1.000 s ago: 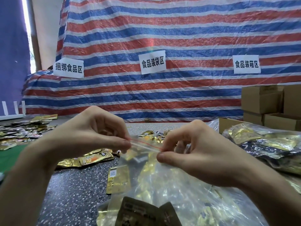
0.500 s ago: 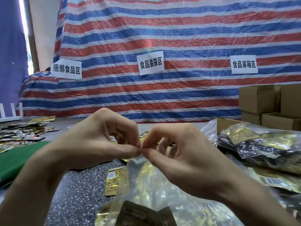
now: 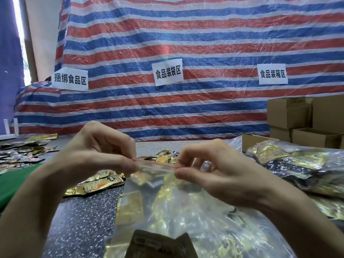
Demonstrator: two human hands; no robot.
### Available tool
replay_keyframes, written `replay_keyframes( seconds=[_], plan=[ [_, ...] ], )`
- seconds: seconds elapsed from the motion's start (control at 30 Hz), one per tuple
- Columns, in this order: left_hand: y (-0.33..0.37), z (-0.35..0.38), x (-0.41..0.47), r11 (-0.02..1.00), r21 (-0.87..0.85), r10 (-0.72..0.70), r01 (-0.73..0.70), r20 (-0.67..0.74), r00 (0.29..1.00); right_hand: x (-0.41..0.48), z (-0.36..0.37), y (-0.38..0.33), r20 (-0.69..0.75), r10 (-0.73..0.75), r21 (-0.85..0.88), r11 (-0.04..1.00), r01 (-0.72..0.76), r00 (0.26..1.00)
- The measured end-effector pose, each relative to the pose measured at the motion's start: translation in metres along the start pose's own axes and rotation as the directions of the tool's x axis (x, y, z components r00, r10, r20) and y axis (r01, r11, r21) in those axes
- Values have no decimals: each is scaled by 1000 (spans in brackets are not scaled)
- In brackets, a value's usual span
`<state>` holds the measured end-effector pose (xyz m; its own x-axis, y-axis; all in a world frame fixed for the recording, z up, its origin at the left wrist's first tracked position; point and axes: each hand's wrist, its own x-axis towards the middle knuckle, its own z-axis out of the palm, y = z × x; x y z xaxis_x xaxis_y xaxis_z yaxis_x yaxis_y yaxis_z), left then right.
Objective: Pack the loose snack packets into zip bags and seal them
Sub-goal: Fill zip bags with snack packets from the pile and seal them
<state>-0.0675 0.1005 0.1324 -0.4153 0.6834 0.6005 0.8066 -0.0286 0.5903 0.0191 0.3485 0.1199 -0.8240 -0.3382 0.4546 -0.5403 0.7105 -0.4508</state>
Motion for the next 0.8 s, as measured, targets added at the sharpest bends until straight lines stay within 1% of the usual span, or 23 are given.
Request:
replay_keyframes(
  seconds=[0.2, 0.3, 0.47, 0.6, 0.7, 0.8],
  plan=[
    [-15, -8, -4, 997, -66, -48, 45, -44, 998, -1, -12, 18, 121, 85, 26, 996, -89, 989],
    [-21, -16, -7, 995, -86, -49, 41, -92, 995, -3, -21, 27, 144, 129, 67, 988, -140, 981],
    [-28, -20, -9, 995, -98, -24, 16, -86, 996, -4, -25, 37, 179, 178, 99, 975, -197, 968],
    [-28, -23, -10, 995, -87, -50, 42, -91, 995, -6, -27, 37, 195, 188, 71, 976, -205, 963],
    [-28, -22, -11, 996, -66, -73, 65, -113, 991, -7, -30, 34, 206, 170, -26, 985, -169, 964],
    [-24, -18, -8, 994, -41, -104, 100, -125, 987, -11, -36, 30, 258, 179, -91, 983, -160, 950]
  ],
)
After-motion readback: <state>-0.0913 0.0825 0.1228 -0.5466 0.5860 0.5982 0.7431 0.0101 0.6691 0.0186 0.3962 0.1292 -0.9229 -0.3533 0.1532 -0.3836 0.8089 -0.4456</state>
